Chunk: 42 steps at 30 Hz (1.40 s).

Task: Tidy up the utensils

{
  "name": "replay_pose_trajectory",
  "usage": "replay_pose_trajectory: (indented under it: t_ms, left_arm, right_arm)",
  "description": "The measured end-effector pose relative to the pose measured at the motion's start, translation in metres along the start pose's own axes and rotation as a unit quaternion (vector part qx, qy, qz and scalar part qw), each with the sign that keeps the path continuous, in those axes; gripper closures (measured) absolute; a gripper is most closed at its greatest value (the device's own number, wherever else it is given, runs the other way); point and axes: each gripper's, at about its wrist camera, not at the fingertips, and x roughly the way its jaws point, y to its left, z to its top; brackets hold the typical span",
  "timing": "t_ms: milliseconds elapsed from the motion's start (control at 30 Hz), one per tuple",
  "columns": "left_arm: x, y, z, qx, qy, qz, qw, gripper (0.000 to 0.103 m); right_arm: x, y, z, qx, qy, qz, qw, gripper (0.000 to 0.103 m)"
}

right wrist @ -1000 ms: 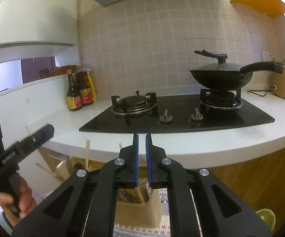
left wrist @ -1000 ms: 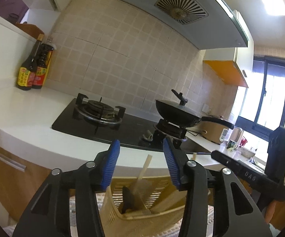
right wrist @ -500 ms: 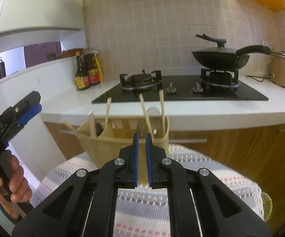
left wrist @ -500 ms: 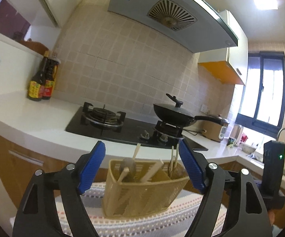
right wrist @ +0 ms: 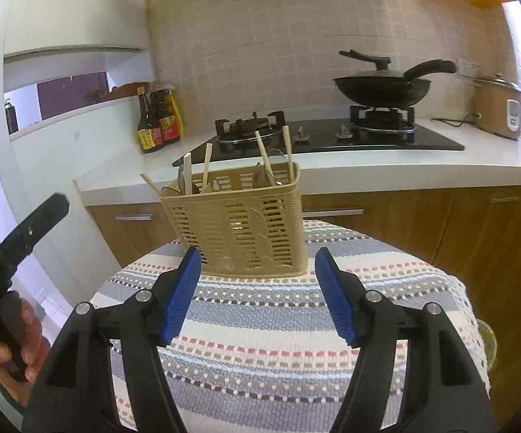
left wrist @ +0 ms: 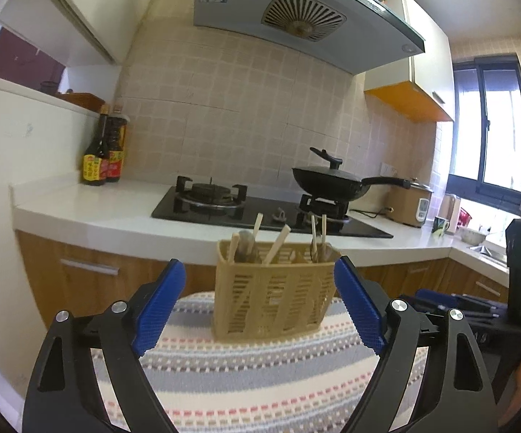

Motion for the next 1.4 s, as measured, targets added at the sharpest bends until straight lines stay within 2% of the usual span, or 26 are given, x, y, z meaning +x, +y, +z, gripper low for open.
replay_pose_trajectory:
  t_ms: [100, 233, 367, 433, 600, 933, 1067, 1133, 1167, 1267, 1400]
  left_arm:
    - [-0.01, -0.002, -0.009, -0.001, 0.004, 0.008, 1.0, 0.02]
    - [-0.017, -0.007, -0.021, 0.006, 0.011, 0.021, 0.9997, 0.02]
    - [-0.019, -0.014, -0.03, 0.017, 0.014, 0.033, 0.9992, 0.02]
    - [-0.019, -0.016, -0.035, 0.019, 0.014, 0.039, 0.999, 0.019]
    - [-0.015, -0.027, -0.049, 0.051, 0.009, 0.079, 0.9955, 0.019]
    - [-0.009, -0.03, -0.064, 0.048, -0.002, 0.092, 0.9946, 0.016]
    - [-0.009, -0.028, -0.07, 0.041, -0.011, 0.111, 0.993, 0.015]
    - [-0.008, -0.031, -0.074, 0.057, -0.017, 0.146, 0.9875, 0.015]
    - [-0.009, -0.032, -0.075, 0.062, -0.019, 0.152, 0.9863, 0.015]
    - [-0.013, -0.037, -0.076, 0.074, -0.031, 0.158, 0.9841, 0.012]
    - [-0.011, -0.043, -0.077, 0.088, -0.022, 0.151, 0.9844, 0.009]
  right_arm:
    - [-0.01, 0.002, -0.006, -0.004, -0.007, -0.009, 1.0, 0.041]
    - [-0.02, 0.011, -0.018, -0.013, -0.019, -0.019, 1.0, 0.029]
    - [-0.024, 0.017, -0.028, -0.021, -0.03, -0.036, 0.999, 0.025]
    - [-0.024, 0.016, -0.034, -0.02, -0.042, -0.052, 0.998, 0.02]
    - [-0.018, 0.013, -0.048, -0.019, -0.059, -0.091, 0.994, 0.02]
    - [-0.013, 0.009, -0.059, -0.011, -0.082, -0.119, 0.989, 0.015]
    - [-0.012, 0.01, -0.061, -0.018, -0.085, -0.121, 0.989, 0.014]
    - [-0.014, 0.012, -0.062, -0.024, -0.09, -0.123, 0.988, 0.013]
    - [-0.015, 0.013, -0.062, -0.027, -0.091, -0.123, 0.988, 0.013]
    - [-0.016, 0.017, -0.063, -0.036, -0.095, -0.119, 0.988, 0.011]
    - [-0.015, 0.018, -0.065, -0.041, -0.091, -0.119, 0.988, 0.011]
